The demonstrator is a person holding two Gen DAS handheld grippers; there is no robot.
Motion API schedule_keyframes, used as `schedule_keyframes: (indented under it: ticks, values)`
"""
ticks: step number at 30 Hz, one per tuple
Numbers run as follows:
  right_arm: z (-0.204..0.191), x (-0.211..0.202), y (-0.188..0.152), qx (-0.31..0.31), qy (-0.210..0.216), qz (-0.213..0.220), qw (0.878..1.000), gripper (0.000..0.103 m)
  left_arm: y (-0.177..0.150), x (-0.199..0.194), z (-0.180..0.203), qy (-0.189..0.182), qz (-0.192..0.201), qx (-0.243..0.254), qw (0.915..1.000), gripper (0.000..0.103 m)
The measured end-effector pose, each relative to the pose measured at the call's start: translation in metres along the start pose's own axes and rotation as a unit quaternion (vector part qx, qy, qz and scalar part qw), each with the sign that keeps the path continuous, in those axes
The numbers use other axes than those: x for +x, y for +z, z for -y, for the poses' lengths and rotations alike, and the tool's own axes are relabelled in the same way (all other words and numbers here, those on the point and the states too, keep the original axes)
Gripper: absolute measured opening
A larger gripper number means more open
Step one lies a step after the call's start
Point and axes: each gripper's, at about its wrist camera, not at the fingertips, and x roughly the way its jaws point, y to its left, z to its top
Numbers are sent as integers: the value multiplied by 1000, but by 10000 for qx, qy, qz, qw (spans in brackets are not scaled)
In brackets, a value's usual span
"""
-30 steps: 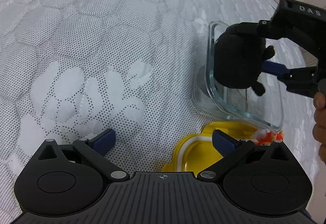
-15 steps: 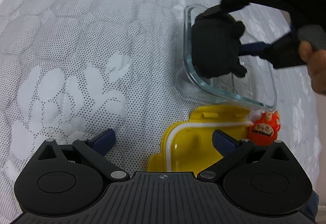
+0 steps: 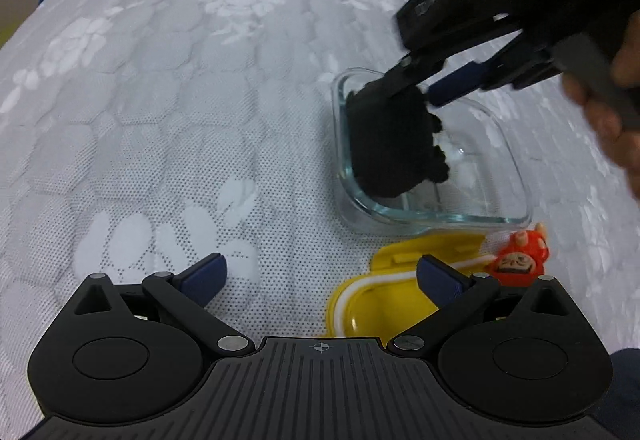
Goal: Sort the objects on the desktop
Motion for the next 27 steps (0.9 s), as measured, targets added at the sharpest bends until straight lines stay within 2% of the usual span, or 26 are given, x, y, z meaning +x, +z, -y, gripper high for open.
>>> schedule_keyframes:
  ticks: [5, 9, 12, 15, 18, 21, 27]
  values:
    - [4, 26, 3, 315, -31, -126, 9994, 39, 1, 4, -11, 179, -143, -309, 9993, 103]
    - [11, 37, 5, 557, -5, -106, 9984, 41, 2, 5, -22, 172, -149, -567, 9981, 103]
    - [9, 22, 0, 447, -42, 163, 9989, 41, 1, 5, -25, 180, -169, -633, 9977, 103]
    - [1, -1, -8, -58, -118, 534, 9985, 41, 4, 10, -25, 138, -157, -644, 9977, 103]
    - [-3, -3, -19, -177, 117, 168, 9996, 39, 6, 13, -23, 16, -121, -582, 9982, 103]
    - [-11, 10, -33, -415, -129, 46, 9990, 39, 5, 14, -20, -80, -133, -522, 9985, 103]
    - [5, -31, -45, -276, 228, 602, 9975, 39, 5, 19, -20, -134, -165, -538, 9983, 103]
